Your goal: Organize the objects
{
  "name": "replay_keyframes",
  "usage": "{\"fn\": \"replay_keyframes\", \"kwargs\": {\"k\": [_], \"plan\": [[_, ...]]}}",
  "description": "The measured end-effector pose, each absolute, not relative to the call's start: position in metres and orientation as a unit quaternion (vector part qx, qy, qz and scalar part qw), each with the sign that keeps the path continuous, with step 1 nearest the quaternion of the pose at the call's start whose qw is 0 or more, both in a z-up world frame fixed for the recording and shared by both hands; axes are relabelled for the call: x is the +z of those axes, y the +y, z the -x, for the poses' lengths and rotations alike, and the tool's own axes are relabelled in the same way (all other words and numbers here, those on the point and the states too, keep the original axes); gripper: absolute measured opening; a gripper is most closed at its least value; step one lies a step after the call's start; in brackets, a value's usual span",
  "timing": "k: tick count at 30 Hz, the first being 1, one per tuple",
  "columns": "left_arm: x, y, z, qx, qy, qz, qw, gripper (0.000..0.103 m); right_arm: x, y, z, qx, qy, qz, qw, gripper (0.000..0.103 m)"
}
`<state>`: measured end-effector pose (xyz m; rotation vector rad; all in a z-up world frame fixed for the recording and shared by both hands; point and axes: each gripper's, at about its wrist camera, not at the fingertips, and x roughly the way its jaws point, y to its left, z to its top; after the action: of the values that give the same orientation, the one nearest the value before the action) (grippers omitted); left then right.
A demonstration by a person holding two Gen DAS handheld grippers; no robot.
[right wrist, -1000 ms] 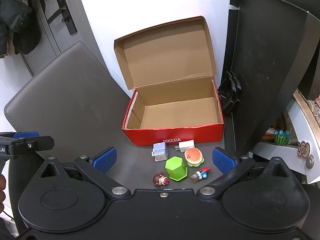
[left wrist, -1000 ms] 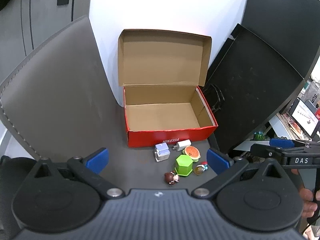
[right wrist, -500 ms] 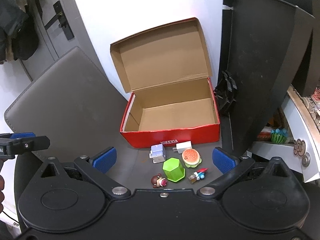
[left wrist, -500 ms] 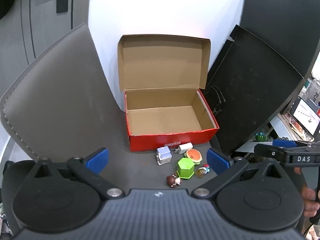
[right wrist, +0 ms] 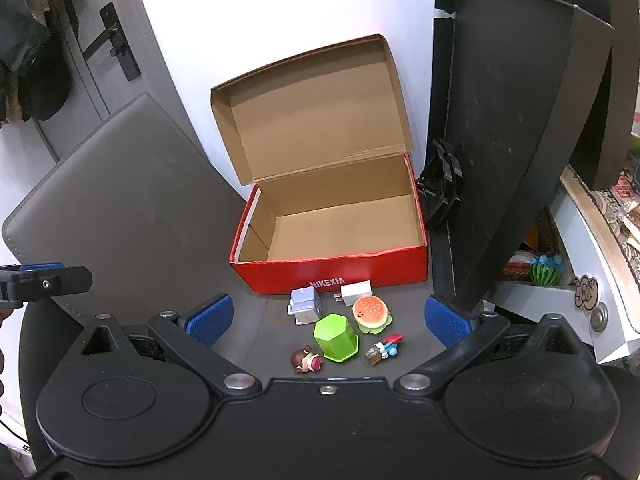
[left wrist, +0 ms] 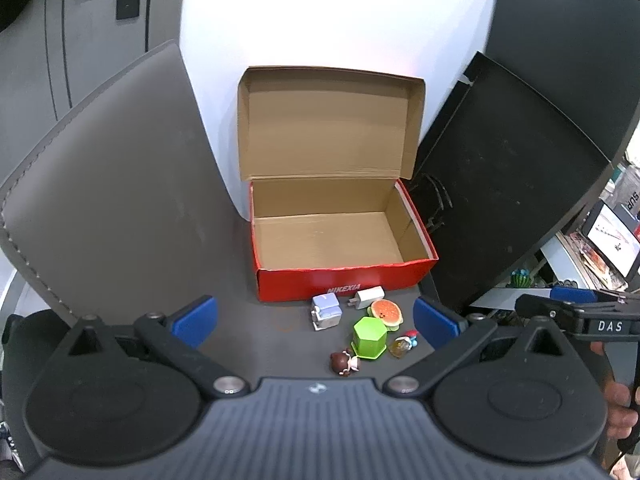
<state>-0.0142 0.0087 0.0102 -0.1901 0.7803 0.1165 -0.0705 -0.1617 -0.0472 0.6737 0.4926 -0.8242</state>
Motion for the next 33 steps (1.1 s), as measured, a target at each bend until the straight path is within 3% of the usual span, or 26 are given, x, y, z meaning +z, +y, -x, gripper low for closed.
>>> {"fn": "replay_keyframes", "kwargs": {"k": [33], "plan": [[0.000,0.002,0.011,0.063,0.390,0.086,0.915,0.103,-0.038,-0.158,0.068,-0.410,0.251,-0.298,0.825,0.103]]}}
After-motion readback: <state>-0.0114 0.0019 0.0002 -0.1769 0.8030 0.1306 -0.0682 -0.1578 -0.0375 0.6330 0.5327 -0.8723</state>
